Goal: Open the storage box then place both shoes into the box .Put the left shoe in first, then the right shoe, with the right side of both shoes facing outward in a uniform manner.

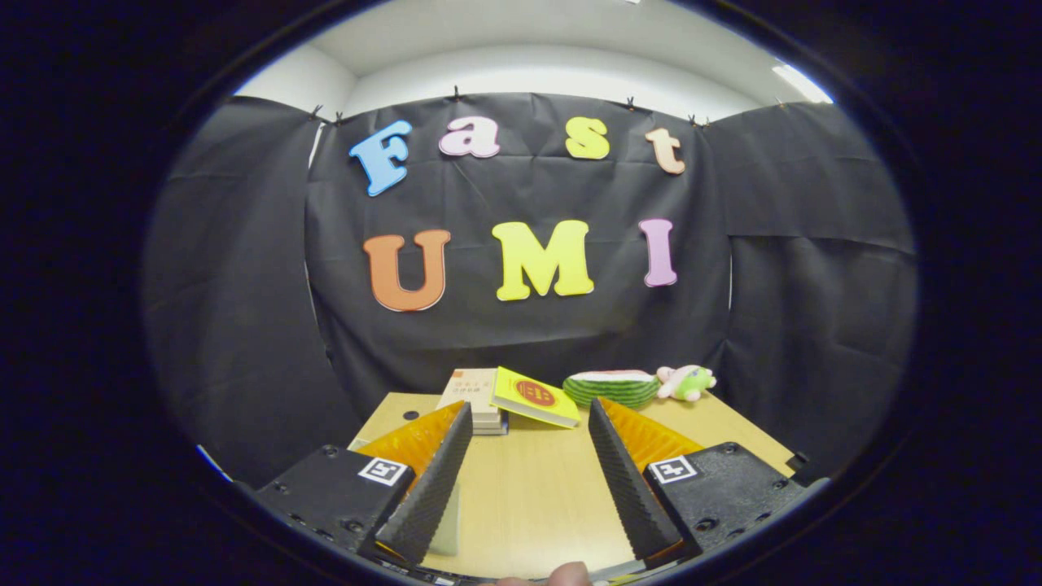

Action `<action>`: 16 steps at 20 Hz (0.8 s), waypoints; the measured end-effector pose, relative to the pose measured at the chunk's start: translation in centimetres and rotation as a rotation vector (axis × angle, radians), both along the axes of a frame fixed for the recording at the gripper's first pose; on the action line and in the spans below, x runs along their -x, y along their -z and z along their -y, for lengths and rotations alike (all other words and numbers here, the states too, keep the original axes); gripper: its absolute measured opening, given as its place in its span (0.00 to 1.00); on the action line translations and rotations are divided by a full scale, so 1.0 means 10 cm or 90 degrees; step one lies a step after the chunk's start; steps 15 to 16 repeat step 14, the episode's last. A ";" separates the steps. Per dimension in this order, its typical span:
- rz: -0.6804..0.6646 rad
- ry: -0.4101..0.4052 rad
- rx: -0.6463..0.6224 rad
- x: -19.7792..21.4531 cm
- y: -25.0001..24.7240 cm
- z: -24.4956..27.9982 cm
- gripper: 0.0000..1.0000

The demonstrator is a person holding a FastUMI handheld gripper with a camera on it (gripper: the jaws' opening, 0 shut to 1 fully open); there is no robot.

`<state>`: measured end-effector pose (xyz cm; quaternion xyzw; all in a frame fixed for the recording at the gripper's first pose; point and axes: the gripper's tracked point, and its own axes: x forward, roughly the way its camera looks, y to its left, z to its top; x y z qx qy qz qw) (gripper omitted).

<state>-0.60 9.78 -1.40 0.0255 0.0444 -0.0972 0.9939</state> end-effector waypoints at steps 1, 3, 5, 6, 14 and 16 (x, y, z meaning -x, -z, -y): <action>0.000 -0.001 -0.001 0.01 0.00 -0.01 0.93; 0.002 0.000 -0.003 0.00 -0.03 0.00 0.93; 0.006 0.006 -0.003 0.02 -0.07 0.03 0.92; 0.005 0.006 -0.005 0.02 -0.07 0.03 0.92; -0.001 0.015 -0.014 0.02 -0.06 0.09 0.92; -0.001 0.015 -0.014 0.02 -0.06 0.09 0.92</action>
